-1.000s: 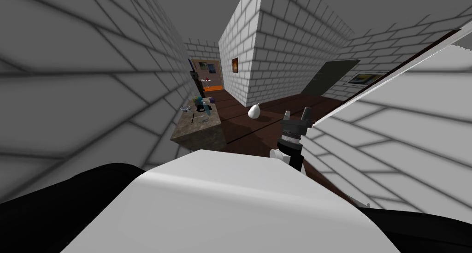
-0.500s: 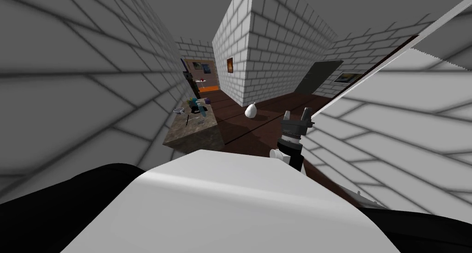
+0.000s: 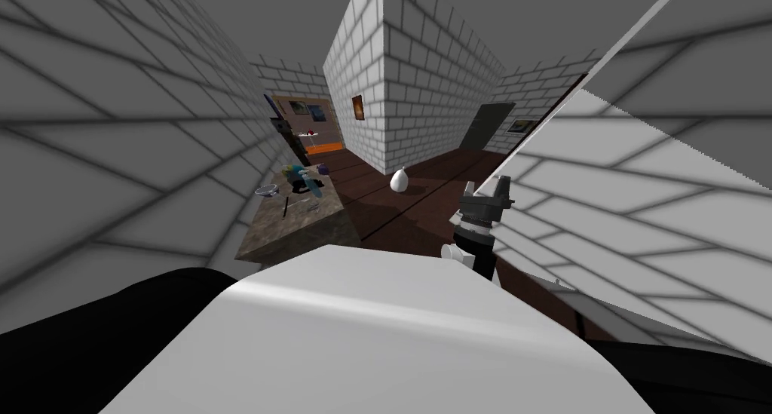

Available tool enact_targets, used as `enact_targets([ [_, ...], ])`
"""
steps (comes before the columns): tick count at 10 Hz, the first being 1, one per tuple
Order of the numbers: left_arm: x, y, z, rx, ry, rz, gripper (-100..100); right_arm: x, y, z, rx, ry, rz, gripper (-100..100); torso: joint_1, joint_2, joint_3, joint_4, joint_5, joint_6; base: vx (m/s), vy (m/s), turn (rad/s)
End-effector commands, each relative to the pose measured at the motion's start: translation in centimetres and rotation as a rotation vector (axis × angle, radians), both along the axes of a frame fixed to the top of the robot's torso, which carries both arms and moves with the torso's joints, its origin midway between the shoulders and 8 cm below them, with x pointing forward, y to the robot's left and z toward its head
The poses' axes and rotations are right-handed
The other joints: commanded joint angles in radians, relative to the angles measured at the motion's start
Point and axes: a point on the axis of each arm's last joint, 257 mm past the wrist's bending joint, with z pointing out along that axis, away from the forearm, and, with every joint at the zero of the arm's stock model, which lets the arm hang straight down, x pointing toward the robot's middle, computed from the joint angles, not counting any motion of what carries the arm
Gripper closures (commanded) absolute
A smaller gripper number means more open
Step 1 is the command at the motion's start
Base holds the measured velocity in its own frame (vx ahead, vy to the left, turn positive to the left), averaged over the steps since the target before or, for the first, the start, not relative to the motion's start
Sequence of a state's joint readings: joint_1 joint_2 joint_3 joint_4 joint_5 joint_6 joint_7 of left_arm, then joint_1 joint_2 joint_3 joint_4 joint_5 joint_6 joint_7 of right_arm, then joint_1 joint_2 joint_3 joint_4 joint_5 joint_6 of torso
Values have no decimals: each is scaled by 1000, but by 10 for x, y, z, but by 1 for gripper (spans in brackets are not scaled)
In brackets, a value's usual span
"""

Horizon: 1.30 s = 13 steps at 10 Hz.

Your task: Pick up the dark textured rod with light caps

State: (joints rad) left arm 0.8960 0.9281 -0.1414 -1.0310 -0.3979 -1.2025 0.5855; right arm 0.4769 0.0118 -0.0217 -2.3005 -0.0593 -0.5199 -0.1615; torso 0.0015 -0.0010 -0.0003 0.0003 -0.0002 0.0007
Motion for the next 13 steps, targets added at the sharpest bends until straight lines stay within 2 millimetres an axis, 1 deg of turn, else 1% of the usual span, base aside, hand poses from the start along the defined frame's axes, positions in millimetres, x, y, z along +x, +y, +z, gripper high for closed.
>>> enact_targets([
  [1, -22, 25, 1, 36, 85, 9, -100, 0, 0, 0, 0, 0, 0, 0, 0, 0, 0, 0, 0, 0, 40, -1, -129],
  [2, -18, 21, 2, 28, 75, 2, -100, 0, 0, 0, 0, 0, 0, 0, 1, 0, 0, 0, 0, -2, 15, 8, 70],
  [3, -22, 25, 1, 36, 85, 9, -100, 0, 0, 0, 0, 0, 0, 0, 1, 2, 1, 0, 1, -2, 1, 1, 23],
  [4, -36, 43, 6, 54, 153, -3, -100, 0, 0, 0, 0, 0, 0, 0, 1, 3, 2, 1, 1, -2, 20, -3, -304],
  [5, -38, 45, 6, 59, 158, 1, -100, 0, 0, 0, 0, 0, 0, 0, 1, 2, 1, 0, 0, 0, 26, 8, -175],
  [6, -46, 53, 4, 74, 177, 17, -100, 0, 0, 0, 0, 0, 0, 0, 2, 1, 1, 0, 1, -2, 15, 7, 22],
  [7, -60, 74, 10, 99, 245, 14, -100, 0, 0, 0, 0, 0, 0, 0, 1, 2, 1, 0, 1, -2, 30, 12, -307],
  [8, -67, 82, 10, 114, 263, 30, -100, 0, 0, 0, 0, 0, 0, 0, 2, 1, 1, 0, 0, 0, 31, 25, -157],
  [9, -82, 106, 18, 151, 330, 34, -100, 0, 0, 0, 0, 0, 0, 0, 3, 1, 1, 0, 1, -2, 35, 28, -242],
  [10, -86, 110, 18, 156, 342, 48, -100, 0, 0, 0, 0, 0, 0, 0, 3, 1, 0, 0, 1, -1, 30, 36, -136],
  [11, -97, 131, 27, 189, 401, 56, -100, 0, 0, 0, 0, 0, 0, 0, 3, 1, 0, 0, 1, -2, 37, 51, -264],
  [13, -102, 136, 28, 198, 414, 70, -100, 0, 0, 0, 0, 0, 0, 0, 5, 1, 0, 0, 1, -2, 19, 43, -58],
])
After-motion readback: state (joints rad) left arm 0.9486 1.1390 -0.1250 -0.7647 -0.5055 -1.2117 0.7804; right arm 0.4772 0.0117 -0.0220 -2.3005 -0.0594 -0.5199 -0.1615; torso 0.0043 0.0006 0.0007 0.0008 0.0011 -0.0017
